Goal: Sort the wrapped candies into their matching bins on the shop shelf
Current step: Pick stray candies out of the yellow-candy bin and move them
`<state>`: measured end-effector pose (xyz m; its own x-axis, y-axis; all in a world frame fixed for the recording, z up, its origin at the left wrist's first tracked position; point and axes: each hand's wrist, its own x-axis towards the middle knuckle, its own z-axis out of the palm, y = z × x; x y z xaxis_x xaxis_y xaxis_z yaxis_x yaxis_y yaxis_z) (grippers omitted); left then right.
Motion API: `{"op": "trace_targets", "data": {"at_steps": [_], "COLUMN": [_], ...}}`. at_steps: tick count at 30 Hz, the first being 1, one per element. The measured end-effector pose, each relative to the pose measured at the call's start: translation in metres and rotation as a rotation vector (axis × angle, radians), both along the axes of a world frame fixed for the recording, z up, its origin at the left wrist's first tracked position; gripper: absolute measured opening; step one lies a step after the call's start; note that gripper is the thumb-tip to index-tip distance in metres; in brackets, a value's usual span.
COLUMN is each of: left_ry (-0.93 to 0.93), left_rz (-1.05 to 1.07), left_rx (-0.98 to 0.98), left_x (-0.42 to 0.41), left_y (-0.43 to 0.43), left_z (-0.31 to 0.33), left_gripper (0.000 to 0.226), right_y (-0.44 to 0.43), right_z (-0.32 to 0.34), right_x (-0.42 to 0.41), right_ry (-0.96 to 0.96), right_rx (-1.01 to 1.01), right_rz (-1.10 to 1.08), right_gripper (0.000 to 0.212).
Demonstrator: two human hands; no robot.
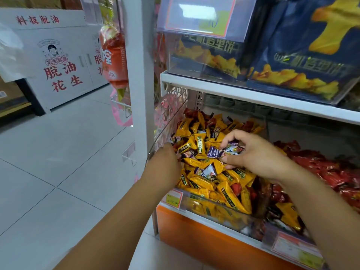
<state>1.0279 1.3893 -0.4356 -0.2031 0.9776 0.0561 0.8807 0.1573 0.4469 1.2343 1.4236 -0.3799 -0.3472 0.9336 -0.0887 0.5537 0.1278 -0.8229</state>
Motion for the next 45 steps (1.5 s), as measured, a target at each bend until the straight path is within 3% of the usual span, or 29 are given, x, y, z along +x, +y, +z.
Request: {"op": "trace_targets", "data": {"at_steps": [4,9,13,18,23,27,31,36,38,42,45], "left_ry": [-0.007,-0.232,-0.408,-0.434,-0.486,-0.610,-0.553,-0.609,-0.519,-0.243,-0.109], "left_rz": [-0.046,-0.104,-0.107,-0.143,-0.196,-0.189,-0.185,-0.181,-0.217,-0.263,-0.290], "left_rx": [-0.047,-0.022,0.028,0.047,0.045,0.045,0.055,0.069,0.057,-0.045,-0.062], "left_x": [0.006,-0.001,-0.007,-0.012,-0.016,-0.018,-0.020,-0.014,-0.011,-0.007,-0.006], "left_y": [0.011,0.009,0.005,0.005,0.006,0.007,0.008,0.013,0.022,0.041,0.052], "left_z": [-0.002,0.006,0.003,0.000,-0.001,0.003,0.003,0.005,0.005,0.003,-0.002], "left_gripper": [0.047,0.055,0.035,0.016,0.012,0.004,0.009,0.038,0.046,0.023,0.036], "right_y": [0.001,0.002,0.004,0.006,0.004,0.005,0.006,0.002,-0.001,0.000,0.003], "right_z": [0.000,-0.001,-0.006,-0.012,-0.016,-0.019,-0.022,-0.014,-0.012,-0.010,-0.010], "right_x": [0.000,-0.002,-0.005,-0.009,-0.012,-0.014,-0.016,-0.009,-0.007,0.001,0.013], "right_ry": [-0.002,-0.040,-0.187,-0.338,-0.423,-0.568,-0.584,-0.319,-0.286,-0.302,-0.301], "right_rx": [-0.004,0.060,0.206,0.270,0.312,0.316,0.322,0.372,0.408,0.436,0.443], "right_rz": [-0.015,-0.010,0.056,0.091,0.122,0.176,0.188,0.073,0.053,0.045,0.003], "right_gripper": [0.023,0.036,0.044,0.033,0.017,0.036,0.021,0.013,0.013,0.016,0.017]}}
